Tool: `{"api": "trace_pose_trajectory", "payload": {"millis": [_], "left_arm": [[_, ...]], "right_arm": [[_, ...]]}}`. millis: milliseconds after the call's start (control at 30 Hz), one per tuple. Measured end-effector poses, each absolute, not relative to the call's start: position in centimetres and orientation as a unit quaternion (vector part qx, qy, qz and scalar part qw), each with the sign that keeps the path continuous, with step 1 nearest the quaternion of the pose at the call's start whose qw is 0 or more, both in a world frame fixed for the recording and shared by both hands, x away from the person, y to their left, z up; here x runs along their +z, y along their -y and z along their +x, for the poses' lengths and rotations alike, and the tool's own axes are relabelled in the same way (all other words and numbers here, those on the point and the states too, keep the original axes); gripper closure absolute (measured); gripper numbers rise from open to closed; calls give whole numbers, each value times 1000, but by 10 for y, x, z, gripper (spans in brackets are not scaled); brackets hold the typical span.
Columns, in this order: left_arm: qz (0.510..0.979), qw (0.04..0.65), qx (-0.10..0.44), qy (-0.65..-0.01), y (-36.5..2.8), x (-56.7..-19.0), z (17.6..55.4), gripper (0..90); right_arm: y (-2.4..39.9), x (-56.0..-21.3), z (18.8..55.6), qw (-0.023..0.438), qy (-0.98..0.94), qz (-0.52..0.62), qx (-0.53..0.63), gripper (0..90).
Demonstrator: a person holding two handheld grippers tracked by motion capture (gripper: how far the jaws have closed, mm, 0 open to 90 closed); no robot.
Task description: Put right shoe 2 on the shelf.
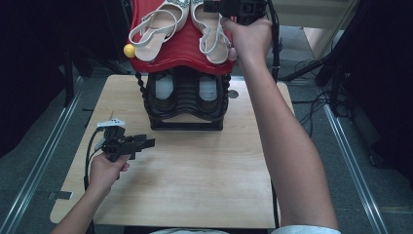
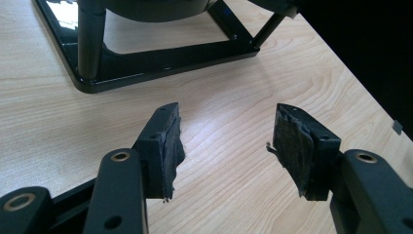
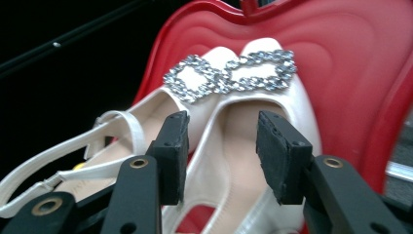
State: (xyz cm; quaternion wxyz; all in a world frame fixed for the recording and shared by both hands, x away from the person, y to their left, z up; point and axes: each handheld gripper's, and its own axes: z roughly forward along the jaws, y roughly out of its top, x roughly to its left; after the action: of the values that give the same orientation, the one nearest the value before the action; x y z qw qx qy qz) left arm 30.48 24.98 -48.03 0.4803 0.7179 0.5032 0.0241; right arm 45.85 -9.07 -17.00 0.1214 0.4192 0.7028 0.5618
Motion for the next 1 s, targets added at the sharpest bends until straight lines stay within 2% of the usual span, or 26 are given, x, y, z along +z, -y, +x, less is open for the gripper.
{"api": "trace_pose_trajectory", "payload": {"millis": [567,1000], "left_arm": [[718,480,22,-504,-248,-481,307,437],[718,480,23,-504,-248,-481,307,435]], "right_arm": [[127,-179,457,150,-694,428,558,506],[160,-201,449,157,-693,439,550,489]]}}
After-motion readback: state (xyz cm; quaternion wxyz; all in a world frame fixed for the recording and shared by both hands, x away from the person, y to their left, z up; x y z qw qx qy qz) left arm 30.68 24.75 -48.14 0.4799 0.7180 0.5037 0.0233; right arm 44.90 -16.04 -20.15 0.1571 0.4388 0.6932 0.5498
